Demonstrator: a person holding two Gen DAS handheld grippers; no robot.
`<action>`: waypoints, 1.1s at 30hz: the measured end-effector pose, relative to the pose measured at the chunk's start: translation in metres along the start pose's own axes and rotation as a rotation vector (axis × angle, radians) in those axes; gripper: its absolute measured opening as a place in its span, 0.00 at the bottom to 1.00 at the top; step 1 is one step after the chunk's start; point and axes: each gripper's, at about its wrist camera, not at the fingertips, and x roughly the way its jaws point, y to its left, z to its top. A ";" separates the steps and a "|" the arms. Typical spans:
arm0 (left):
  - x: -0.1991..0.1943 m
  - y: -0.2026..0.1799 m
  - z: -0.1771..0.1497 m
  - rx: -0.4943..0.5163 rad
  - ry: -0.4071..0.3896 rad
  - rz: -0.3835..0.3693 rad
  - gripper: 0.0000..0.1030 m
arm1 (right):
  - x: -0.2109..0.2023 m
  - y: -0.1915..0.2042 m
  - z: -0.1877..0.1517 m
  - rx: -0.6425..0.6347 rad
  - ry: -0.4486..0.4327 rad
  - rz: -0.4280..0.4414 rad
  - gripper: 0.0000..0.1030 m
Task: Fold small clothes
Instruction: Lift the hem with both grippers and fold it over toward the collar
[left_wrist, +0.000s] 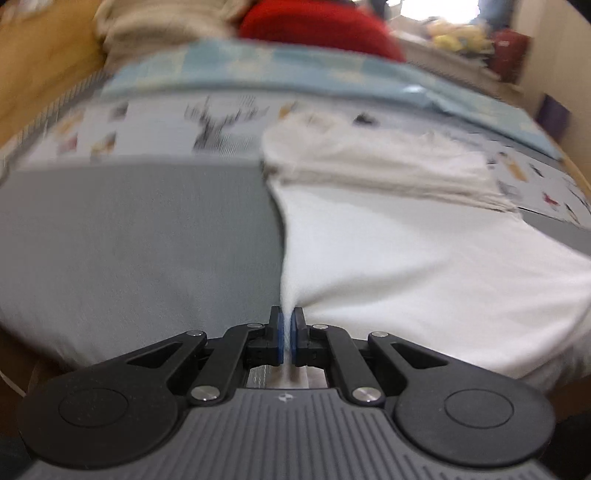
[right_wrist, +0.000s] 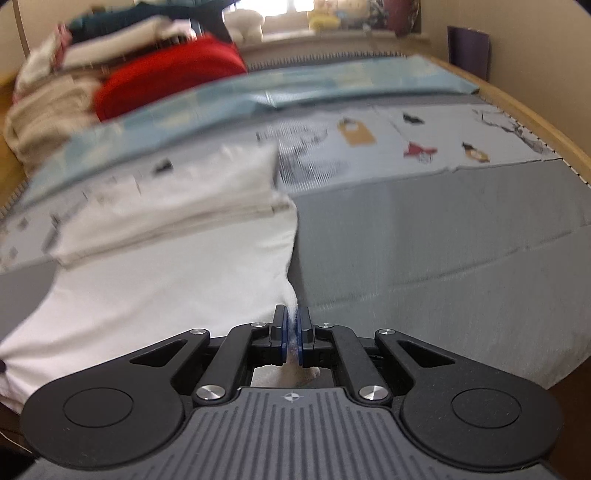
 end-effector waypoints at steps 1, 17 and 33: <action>-0.015 -0.005 0.000 0.038 -0.032 -0.009 0.03 | -0.010 -0.002 0.003 0.001 -0.016 0.013 0.04; -0.096 0.005 -0.005 0.002 -0.124 -0.022 0.03 | -0.141 -0.039 -0.023 0.150 -0.275 0.142 0.03; 0.101 0.022 0.113 -0.070 0.049 -0.011 0.03 | 0.067 0.004 0.102 -0.003 -0.104 -0.064 0.03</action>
